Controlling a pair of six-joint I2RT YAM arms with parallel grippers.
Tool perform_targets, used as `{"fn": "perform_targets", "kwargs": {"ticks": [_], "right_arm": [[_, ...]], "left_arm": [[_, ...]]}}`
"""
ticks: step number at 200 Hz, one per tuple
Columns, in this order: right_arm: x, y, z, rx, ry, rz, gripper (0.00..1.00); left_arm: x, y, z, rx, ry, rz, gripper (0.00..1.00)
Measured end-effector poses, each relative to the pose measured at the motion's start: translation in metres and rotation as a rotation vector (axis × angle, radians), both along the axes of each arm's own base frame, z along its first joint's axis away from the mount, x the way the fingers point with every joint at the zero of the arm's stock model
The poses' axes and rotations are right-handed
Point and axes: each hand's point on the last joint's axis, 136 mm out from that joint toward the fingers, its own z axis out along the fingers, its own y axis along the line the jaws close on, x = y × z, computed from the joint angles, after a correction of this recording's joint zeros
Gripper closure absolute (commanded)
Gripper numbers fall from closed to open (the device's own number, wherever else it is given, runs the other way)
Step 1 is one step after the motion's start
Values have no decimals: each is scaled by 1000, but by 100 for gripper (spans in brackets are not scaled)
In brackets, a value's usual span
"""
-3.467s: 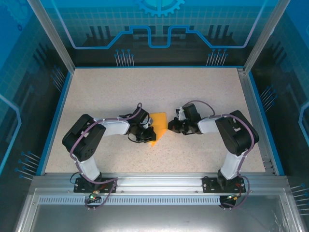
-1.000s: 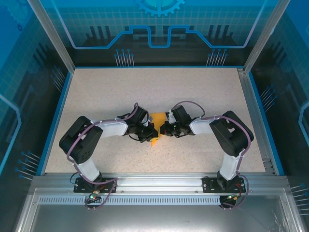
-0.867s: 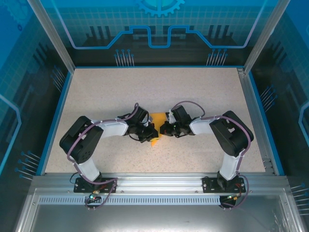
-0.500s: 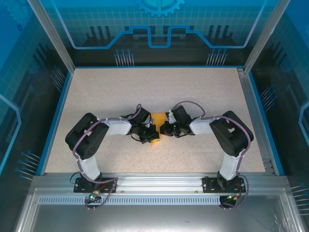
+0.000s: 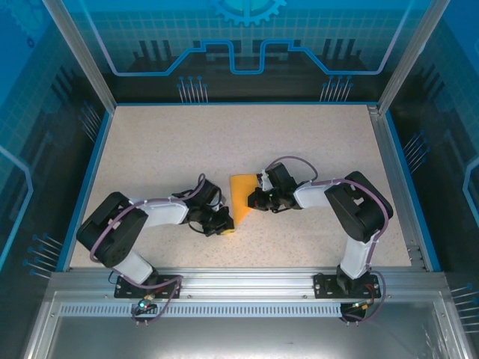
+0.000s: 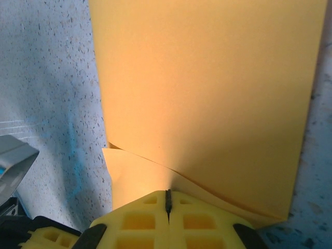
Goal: Fold a paper plane with a square sheet of paper (pick it up from the middle)
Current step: Third fold the triangle at the center of the table.
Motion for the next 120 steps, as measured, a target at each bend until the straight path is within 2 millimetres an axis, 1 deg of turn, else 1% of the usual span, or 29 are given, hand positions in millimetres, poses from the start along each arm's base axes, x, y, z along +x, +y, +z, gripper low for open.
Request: {"fn": "perform_targets", "kwargs": {"ticks": [17, 32, 40, 58, 67, 76, 93, 102, 110, 120], "right_arm": [[0, 0, 1, 3, 2, -1, 98], [0, 0, 2, 2, 2, -2, 96], [1, 0, 3, -3, 5, -4, 93], [3, -4, 8, -23, 6, -20, 89], [7, -8, 15, -32, -6, -37, 83], [13, -13, 27, -28, -30, -58, 76], [28, -30, 49, -19, -76, -127, 68], [34, -41, 57, -16, -96, -163, 66], [38, -50, 59, -14, -101, -187, 65], [40, -59, 57, -19, -91, -213, 62]], "left_arm": [[-2, 7, 8, 26, -16, 11, 92], [2, 11, 21, 35, -65, 16, 91], [6, 12, 28, 45, -87, 13, 90], [27, 6, 44, 62, -139, 4, 91], [41, 0, 52, 64, -170, -2, 90], [55, -7, 58, 60, -197, -12, 89], [72, -16, 60, 69, -218, -31, 89], [78, -19, 57, 77, -214, -38, 90], [82, -22, 54, 86, -211, -48, 90], [86, -24, 46, 102, -200, -58, 90]]}}
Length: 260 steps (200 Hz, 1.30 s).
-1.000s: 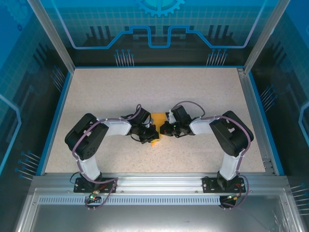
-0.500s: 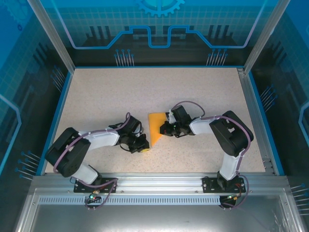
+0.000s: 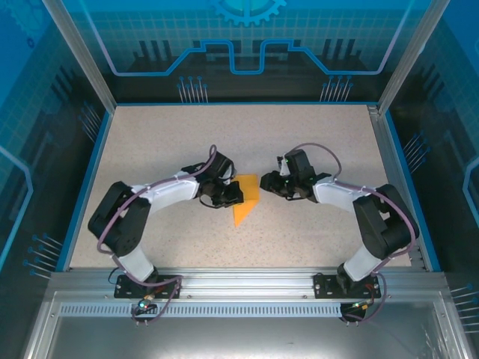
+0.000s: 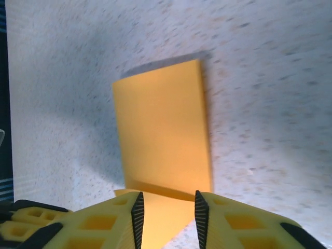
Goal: Fold a paper plane with a square sheet of paper (pick it up from the middle)
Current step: Third fold the triangle at the center of the table, then fourth fold the wing at the center of the table.
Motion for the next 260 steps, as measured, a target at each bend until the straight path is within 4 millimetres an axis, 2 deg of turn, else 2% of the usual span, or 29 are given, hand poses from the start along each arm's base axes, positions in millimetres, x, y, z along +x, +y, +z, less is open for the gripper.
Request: {"fn": "perform_targets", "kwargs": {"ticks": [24, 89, 181, 230, 260], "right_arm": [[-7, -4, -13, -12, 44, 0, 59], [-25, 14, -45, -22, 146, 74, 57], [-22, 33, -44, 35, 160, 111, 59], [-12, 41, -38, 80, 150, 90, 60], [-11, 44, -34, 100, 140, 101, 61]], "left_arm": [[2, 4, -17, 51, 20, -11, 90], [4, 18, -42, 142, 41, -19, 92], [5, 21, -48, 160, 42, -19, 93], [5, 21, -48, 159, 41, -19, 93], [5, 21, -47, 156, 35, -20, 90]]}}
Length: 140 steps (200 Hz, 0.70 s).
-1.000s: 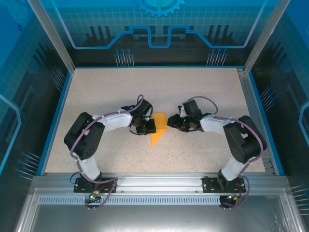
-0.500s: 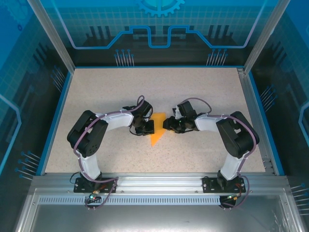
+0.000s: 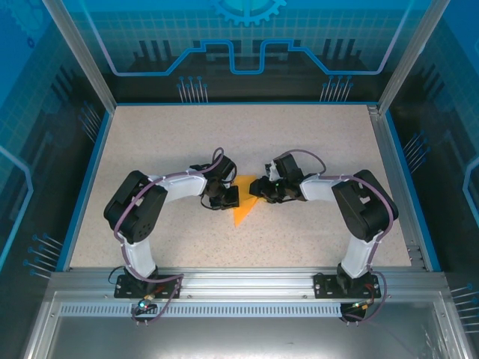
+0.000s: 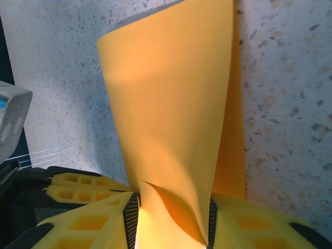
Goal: Fold a paper plane with a square sheet of paper (pick it up from the middle)
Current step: Fourth fold the wing at the center of the table.
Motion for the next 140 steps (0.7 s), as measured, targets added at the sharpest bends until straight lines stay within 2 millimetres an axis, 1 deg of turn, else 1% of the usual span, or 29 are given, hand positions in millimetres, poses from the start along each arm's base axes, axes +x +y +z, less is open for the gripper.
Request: {"fn": "perform_targets", "kwargs": {"ticks": [38, 58, 86, 113, 123, 140], "right_arm": [[7, 8, -1, 39, -9, 54, 62], [16, 13, 0, 52, -26, 86, 62], [32, 19, 3, 72, -53, 123, 65], [44, 22, 4, 94, -67, 160, 80], [45, 22, 3, 99, -64, 169, 85], [44, 21, 2, 100, -58, 178, 93]], "left_arm": [[-1, 2, 4, -4, -23, -18, 83], [0, 1, 17, -22, -54, -19, 80], [1, 2, 39, -46, -109, -16, 78], [-5, 10, 49, -43, -140, -4, 74], [-8, 13, 51, -42, -145, -2, 71], [-15, 17, 53, -44, -148, -3, 64]]}}
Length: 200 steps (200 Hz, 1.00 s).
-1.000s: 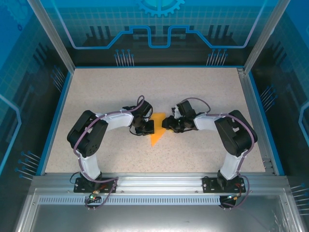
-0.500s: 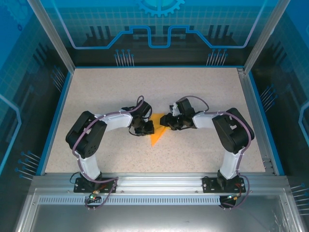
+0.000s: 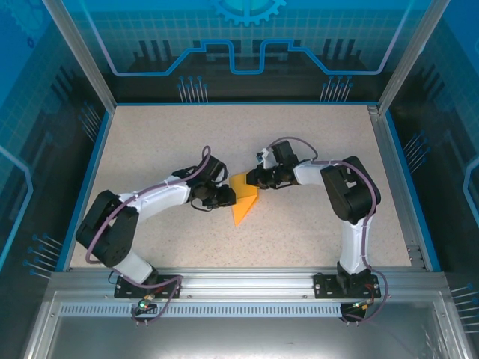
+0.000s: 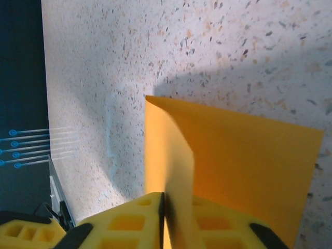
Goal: Fold a paper plane with a square sheet of paper (pick it up from the middle)
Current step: Fourth fold the wing at the center of the table.
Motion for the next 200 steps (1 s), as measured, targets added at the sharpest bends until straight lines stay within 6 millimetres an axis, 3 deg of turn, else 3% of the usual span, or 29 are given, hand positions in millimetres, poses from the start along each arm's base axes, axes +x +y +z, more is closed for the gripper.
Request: {"fn": "perform_targets", "kwargs": {"ticks": [29, 59, 119, 157, 200], "right_arm": [[0, -2, -1, 6, 13, -23, 100], [-12, -13, -4, 1, 41, -98, 100], [-21, -23, 19, -21, -10, -266, 100], [-19, -25, 17, -52, -5, -294, 100], [-5, -21, 33, -39, -21, -317, 100]], "left_arm": [[-6, -4, 11, -11, -30, -20, 60], [-13, -13, 14, -5, -45, -50, 59], [-23, -24, 13, 13, -63, -95, 55], [-21, -22, 10, 36, -67, -89, 52], [-18, -19, 8, 60, -81, -76, 48]]}}
